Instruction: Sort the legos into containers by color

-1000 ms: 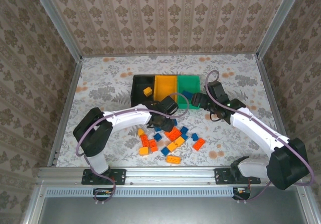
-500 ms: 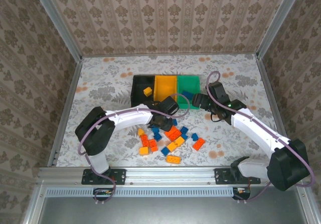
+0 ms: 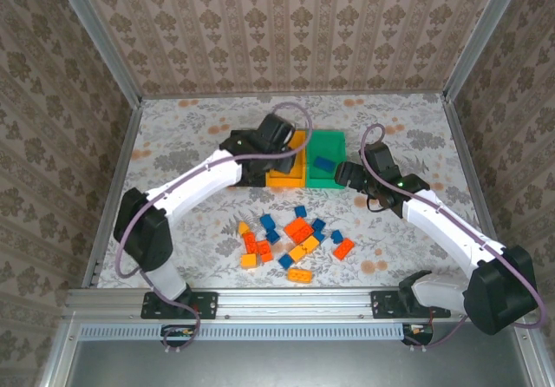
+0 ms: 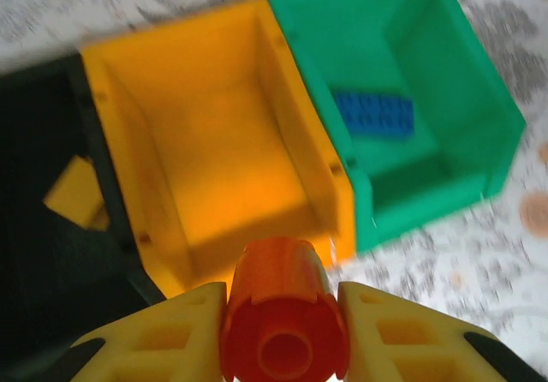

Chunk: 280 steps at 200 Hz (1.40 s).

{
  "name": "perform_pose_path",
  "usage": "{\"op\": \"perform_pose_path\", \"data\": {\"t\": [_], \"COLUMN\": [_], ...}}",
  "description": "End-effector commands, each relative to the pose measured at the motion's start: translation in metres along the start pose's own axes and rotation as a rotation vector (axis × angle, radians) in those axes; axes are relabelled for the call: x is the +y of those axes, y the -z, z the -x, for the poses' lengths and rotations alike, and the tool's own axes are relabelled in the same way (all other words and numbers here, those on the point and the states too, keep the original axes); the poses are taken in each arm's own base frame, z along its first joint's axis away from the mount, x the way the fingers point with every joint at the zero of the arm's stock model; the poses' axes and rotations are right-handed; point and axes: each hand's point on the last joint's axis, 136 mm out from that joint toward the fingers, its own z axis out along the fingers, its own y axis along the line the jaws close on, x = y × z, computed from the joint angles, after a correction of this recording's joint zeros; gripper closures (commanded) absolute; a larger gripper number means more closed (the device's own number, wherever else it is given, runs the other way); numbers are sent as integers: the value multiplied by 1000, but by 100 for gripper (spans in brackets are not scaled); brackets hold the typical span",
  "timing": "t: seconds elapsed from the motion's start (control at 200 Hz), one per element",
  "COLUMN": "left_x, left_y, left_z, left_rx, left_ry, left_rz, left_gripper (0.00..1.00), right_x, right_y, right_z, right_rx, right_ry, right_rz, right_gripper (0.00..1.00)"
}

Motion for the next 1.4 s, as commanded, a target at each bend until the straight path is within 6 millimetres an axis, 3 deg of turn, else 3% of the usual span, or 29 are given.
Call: {"op": "perform_pose_path", "data": {"t": [0.0, 0.195, 0.315, 0.46, 0.62, 0.675, 0.79, 0.915, 1.17, 1.395], "left_x": [8, 25, 22, 10, -9, -18, -29, -25, 8, 31], "left_y": [-40, -78, -84, -61, -15, 2, 32, 51, 58, 61], "left_z": [6, 19, 27, 49, 61, 57, 35, 0, -68, -92], "left_rx": [38, 65, 67, 3, -78, -103, -126, -126, -56, -45], "left_ry": [-23, 16, 25, 22, 32, 28, 15, 28, 109, 160], "left_rz": [28, 69, 55, 17, -73, -107, -150, -149, -83, -24], "left_gripper": [67, 65, 51, 30, 13, 1, 0, 0, 0, 0], "right_x": [-4, -3, -4, -7, 1, 6, 6, 1, -12, -11], "right_y": [-1, -3, -5, -6, -4, -3, -3, -7, -21, -31], "right_z": [-5, -11, -23, -40, -69, -81, -123, -155, -172, -182], "right_rx": [17, 43, 88, 165, 267, 300, 432, 505, 521, 555], "right_ry": [-20, -20, -12, -2, 51, 94, 188, 286, 340, 356], "right_rz": [-3, 10, 14, 16, 57, 72, 63, 17, -73, -85], "right_gripper": [9, 10, 9, 10, 18, 23, 28, 30, 42, 58]}}
